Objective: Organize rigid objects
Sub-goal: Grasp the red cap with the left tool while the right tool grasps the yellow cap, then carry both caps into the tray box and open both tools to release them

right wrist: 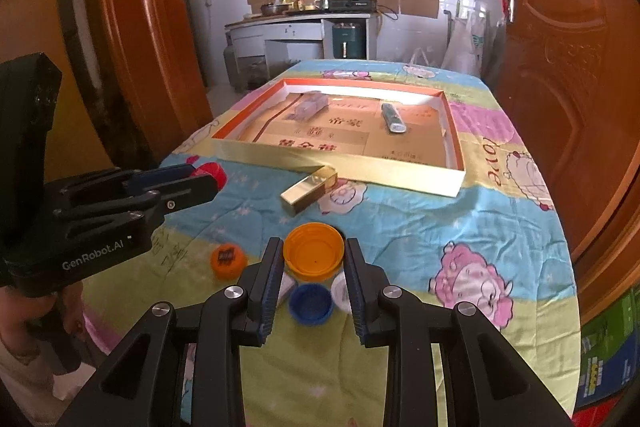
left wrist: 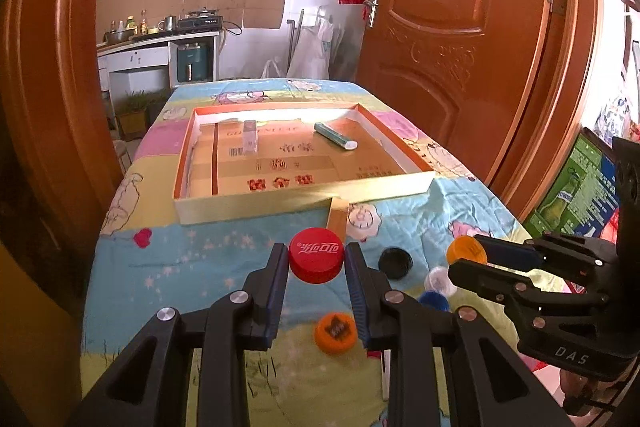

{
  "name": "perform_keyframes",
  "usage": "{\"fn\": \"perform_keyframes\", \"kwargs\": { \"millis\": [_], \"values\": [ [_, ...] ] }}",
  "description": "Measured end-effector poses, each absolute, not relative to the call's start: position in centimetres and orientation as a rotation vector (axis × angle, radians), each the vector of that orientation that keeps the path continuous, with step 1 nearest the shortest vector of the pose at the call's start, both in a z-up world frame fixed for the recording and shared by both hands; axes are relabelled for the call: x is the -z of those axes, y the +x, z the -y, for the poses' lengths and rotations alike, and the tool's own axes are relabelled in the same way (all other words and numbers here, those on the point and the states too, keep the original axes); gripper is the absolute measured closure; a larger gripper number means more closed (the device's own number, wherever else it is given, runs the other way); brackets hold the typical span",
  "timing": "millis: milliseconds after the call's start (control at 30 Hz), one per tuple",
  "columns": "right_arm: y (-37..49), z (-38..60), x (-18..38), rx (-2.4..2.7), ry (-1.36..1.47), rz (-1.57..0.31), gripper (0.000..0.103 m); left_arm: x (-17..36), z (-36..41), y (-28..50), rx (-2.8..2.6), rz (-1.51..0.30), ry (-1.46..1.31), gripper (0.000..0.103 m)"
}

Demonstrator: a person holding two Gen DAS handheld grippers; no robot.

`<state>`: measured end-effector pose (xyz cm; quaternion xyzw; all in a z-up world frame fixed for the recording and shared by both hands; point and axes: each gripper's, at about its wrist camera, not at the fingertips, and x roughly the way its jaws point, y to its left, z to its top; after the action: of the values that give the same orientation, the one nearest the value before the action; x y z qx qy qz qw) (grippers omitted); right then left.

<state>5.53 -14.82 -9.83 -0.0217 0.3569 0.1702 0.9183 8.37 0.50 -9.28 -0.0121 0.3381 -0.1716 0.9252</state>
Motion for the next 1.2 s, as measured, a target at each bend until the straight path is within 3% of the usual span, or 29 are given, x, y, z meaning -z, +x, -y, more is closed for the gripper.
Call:
{"fn": "perform_keyframes", "kwargs": {
  "millis": [1200],
  "values": [
    [18.2,17.7,8.7,-0.319,0.006,-0.731,0.072,8.1,1.5,21.6,0.354,-0.742,-0.044,0.073]
  ]
}}
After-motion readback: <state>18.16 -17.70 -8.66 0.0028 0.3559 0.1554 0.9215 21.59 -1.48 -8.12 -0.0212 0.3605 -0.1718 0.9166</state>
